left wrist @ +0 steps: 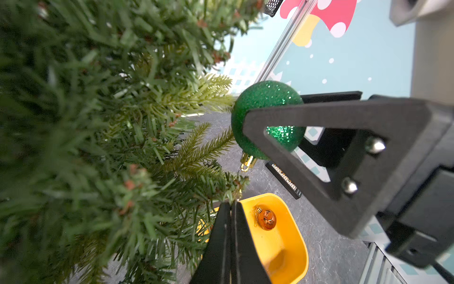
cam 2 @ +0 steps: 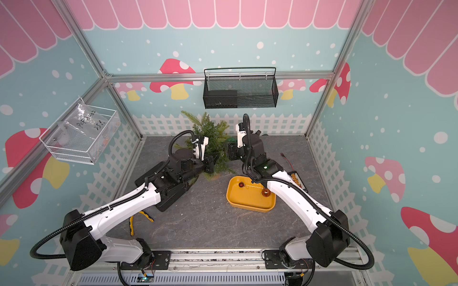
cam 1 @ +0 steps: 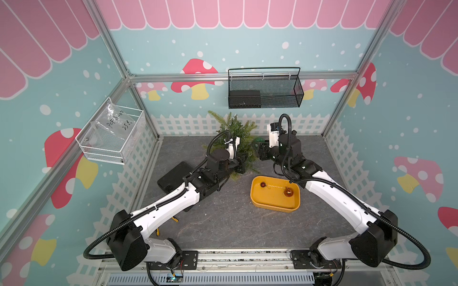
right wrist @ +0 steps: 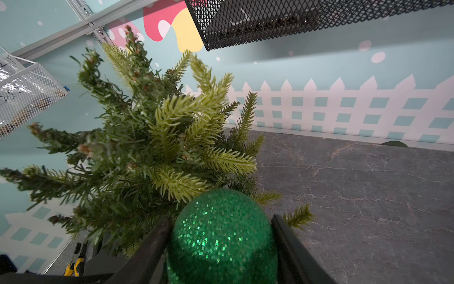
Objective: Decorate the small christmas tree with ornaments
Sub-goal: Hang an ornament on the christmas tree.
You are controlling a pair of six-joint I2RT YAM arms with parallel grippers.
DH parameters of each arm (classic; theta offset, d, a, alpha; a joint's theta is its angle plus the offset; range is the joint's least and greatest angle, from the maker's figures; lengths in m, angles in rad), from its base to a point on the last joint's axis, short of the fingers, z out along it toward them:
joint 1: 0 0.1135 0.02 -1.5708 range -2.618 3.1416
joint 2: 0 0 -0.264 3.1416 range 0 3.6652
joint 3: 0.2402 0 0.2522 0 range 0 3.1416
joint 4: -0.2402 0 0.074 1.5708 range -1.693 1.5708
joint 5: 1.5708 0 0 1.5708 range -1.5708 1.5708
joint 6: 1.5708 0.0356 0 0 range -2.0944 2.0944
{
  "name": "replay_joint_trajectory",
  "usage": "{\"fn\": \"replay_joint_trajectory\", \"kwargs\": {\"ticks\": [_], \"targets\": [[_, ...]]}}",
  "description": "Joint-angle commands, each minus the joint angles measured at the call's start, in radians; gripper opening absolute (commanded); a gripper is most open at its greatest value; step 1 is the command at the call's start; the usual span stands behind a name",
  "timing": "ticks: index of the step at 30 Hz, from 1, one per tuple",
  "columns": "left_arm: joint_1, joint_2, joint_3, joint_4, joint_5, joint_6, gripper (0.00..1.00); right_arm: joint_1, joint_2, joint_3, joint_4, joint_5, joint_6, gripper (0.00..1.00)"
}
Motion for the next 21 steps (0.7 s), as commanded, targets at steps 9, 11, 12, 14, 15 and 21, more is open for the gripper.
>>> {"fn": "replay_joint_trajectory", "kwargs": {"ticks": [9, 11, 12, 14, 15, 21], "targets": [[0.013, 0.025, 0.007, -0.023, 0.001, -0.026, 0.00, -0.007, -0.038, -0.080, 0.087, 0.021, 0.045, 0.51], [0.014, 0.027, 0.011, -0.023, 0.006, -0.026, 0.00, -0.007, -0.050, -0.094, 0.101, 0.021, 0.057, 0.51], [0.013, 0.028, 0.012, -0.022, 0.008, -0.027, 0.00, -0.007, -0.056, -0.101, 0.109, 0.020, 0.062, 0.51], [0.014, 0.028, 0.013, -0.024, 0.009, -0.027, 0.00, -0.007, -0.066, -0.111, 0.117, 0.021, 0.070, 0.51], [0.014, 0.027, 0.013, -0.025, 0.009, -0.028, 0.00, -0.007, -0.070, -0.116, 0.119, 0.023, 0.073, 0.51], [0.014, 0.024, 0.014, -0.027, 0.007, -0.027, 0.00, -0.007, -0.104, -0.157, 0.145, 0.024, 0.099, 0.54]]}}
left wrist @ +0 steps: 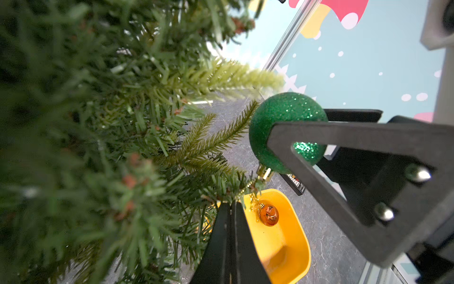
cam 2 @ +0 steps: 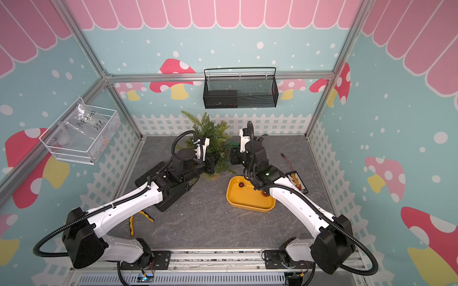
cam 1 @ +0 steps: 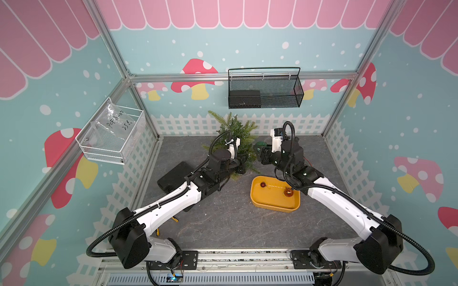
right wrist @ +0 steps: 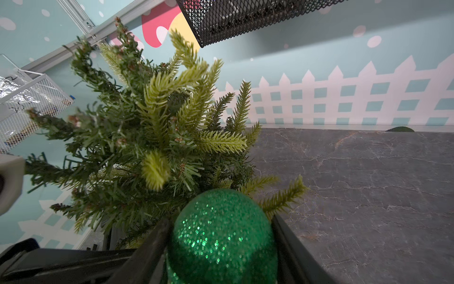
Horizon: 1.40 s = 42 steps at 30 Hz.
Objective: Decorate the small christmas tree with ornaments
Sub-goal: Hang an ornament on the christmas tree.
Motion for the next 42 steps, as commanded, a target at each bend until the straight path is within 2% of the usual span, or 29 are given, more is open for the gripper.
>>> {"fn": "replay_joint_trajectory", "kwargs": {"ticks": [1, 17, 25, 31, 37, 42], "targets": [[0.008, 0.000, 0.013, -0.014, 0.001, -0.007, 0.00, -0.007, -0.036, -0.027, 0.049, 0.014, 0.030, 0.55], [0.007, -0.003, 0.019, -0.022, -0.001, -0.002, 0.00, -0.006, -0.070, -0.118, 0.127, -0.024, 0.103, 0.61], [0.009, -0.011, 0.016, -0.025, 0.000, 0.000, 0.00, -0.006, -0.113, -0.157, 0.144, -0.017, 0.112, 0.75], [0.007, -0.021, 0.008, -0.025, 0.001, -0.006, 0.00, -0.011, -0.150, -0.194, 0.139, 0.000, 0.114, 0.74], [0.008, -0.045, -0.008, -0.025, 0.008, -0.021, 0.16, -0.014, -0.184, -0.222, 0.127, 0.022, 0.109, 0.73], [0.008, -0.083, -0.036, -0.039, 0.043, -0.034, 0.28, -0.016, -0.245, -0.260, 0.072, 0.103, 0.081, 0.71]]}}
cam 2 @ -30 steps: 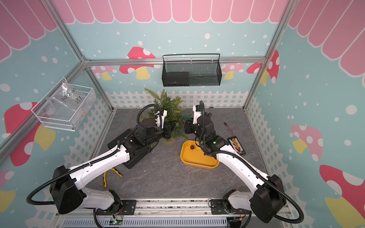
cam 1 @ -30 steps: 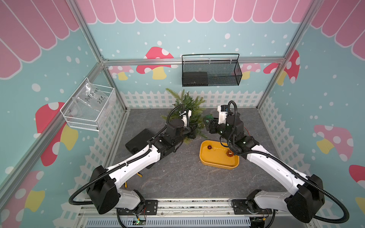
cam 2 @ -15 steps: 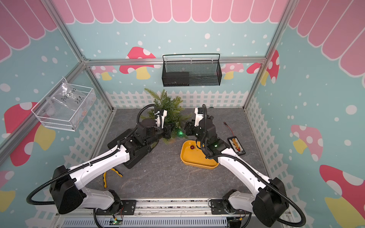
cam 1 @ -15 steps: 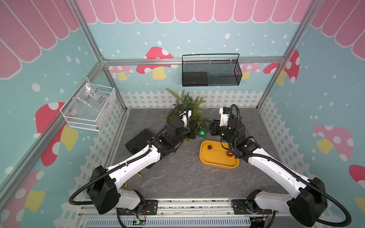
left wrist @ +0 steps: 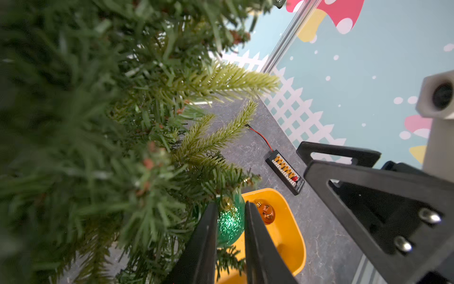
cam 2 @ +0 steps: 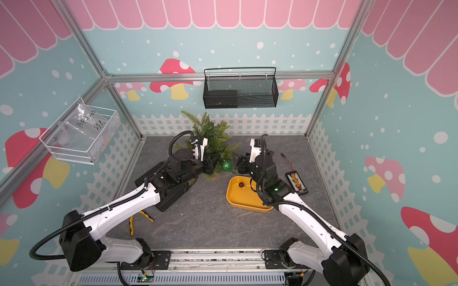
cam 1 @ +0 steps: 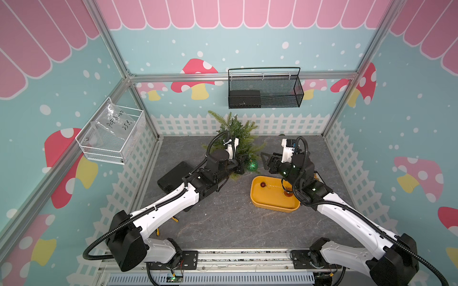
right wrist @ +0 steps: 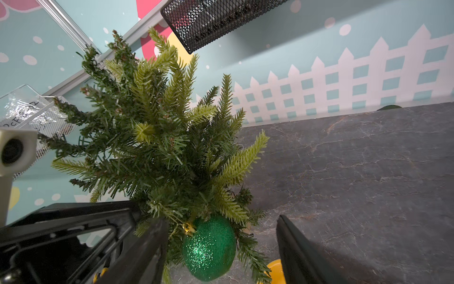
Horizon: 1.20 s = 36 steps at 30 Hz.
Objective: Decorate the small christmas tree with ornaments
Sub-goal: Hang an ornament on the christmas tree, then pick up an ornament from the container.
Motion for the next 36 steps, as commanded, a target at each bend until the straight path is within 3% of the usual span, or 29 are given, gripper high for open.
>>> {"fn": "replay_joint_trajectory", "kwargs": {"ticks": [1, 8, 19, 29, 36], "targets": [[0.008, -0.047, -0.025, -0.033, 0.041, -0.022, 0.30, -0.004, -0.057, -0.022, -0.037, 0.085, -0.024, 0.71], [0.006, -0.109, -0.073, -0.052, 0.098, -0.050, 0.44, -0.006, -0.117, -0.033, -0.202, 0.220, -0.062, 0.68], [-0.053, -0.235, -0.183, -0.085, 0.124, -0.028, 0.53, -0.021, -0.158, -0.121, -0.471, 0.408, -0.002, 0.65], [-0.082, -0.262, -0.257, -0.069, 0.099, -0.045, 0.54, -0.038, -0.071, -0.275, -0.445, 0.377, 0.059, 0.65], [-0.086, -0.272, -0.280, -0.060, 0.087, -0.054, 0.54, -0.118, 0.030, -0.340, -0.362, 0.317, 0.047, 0.63]]}}
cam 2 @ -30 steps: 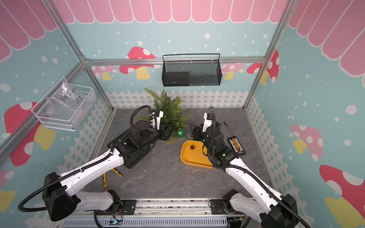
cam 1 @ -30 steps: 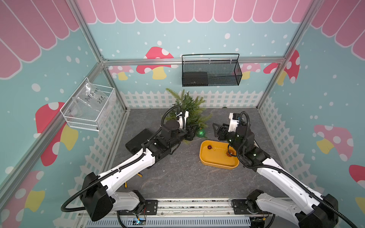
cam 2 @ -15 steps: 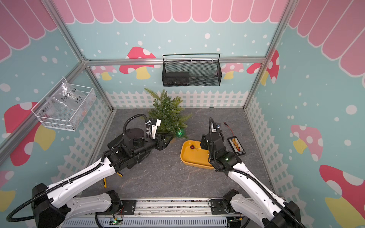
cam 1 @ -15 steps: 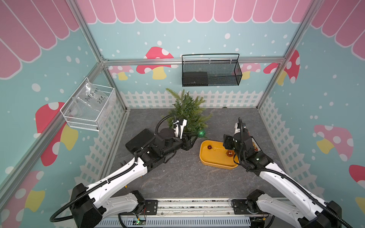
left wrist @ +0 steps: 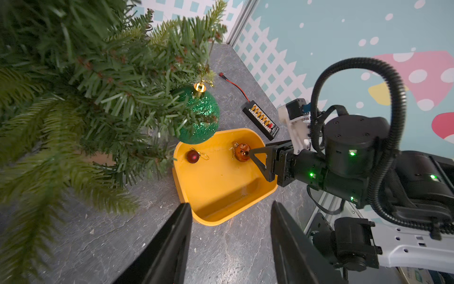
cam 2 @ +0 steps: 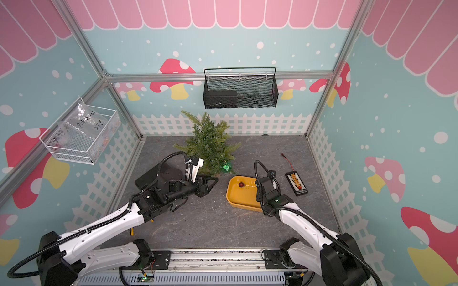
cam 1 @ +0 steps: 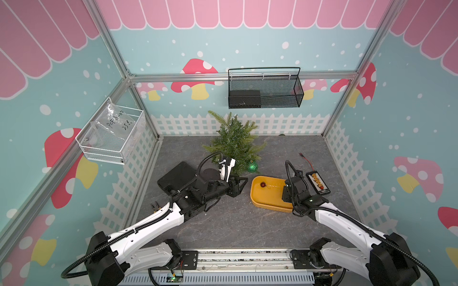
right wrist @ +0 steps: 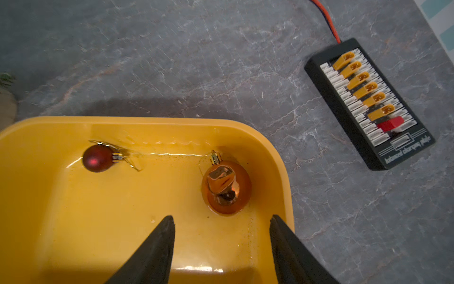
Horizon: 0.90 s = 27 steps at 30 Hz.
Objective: Decorate the small christmas tree with ornaments
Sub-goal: Pick up an ornament from the container.
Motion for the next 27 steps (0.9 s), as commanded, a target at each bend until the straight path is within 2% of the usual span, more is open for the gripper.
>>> {"fn": "replay_joint_trajectory", "kwargs": {"ticks": [1, 5, 13, 22, 27], "targets": [[-0.008, -0.022, -0.018, -0.002, -0.021, -0.013, 0.54, -0.037, 0.035, -0.032, 0.054, -0.002, 0.012, 0.64], [-0.007, -0.022, -0.023, 0.001, -0.025, -0.015, 0.54, -0.066, 0.087, -0.034, 0.086, -0.015, -0.010, 0.66], [-0.007, -0.010, -0.024, 0.009, -0.027, -0.016, 0.54, -0.071, 0.202, -0.019, 0.172, -0.045, -0.031, 0.64], [-0.007, 0.007, -0.025, 0.018, -0.028, -0.021, 0.54, -0.074, 0.211, -0.017, 0.224, -0.034, -0.042, 0.66], [-0.007, 0.019, -0.025, 0.028, -0.023, -0.027, 0.54, -0.086, 0.220, -0.019, 0.258, -0.026, -0.047, 0.63]]}}
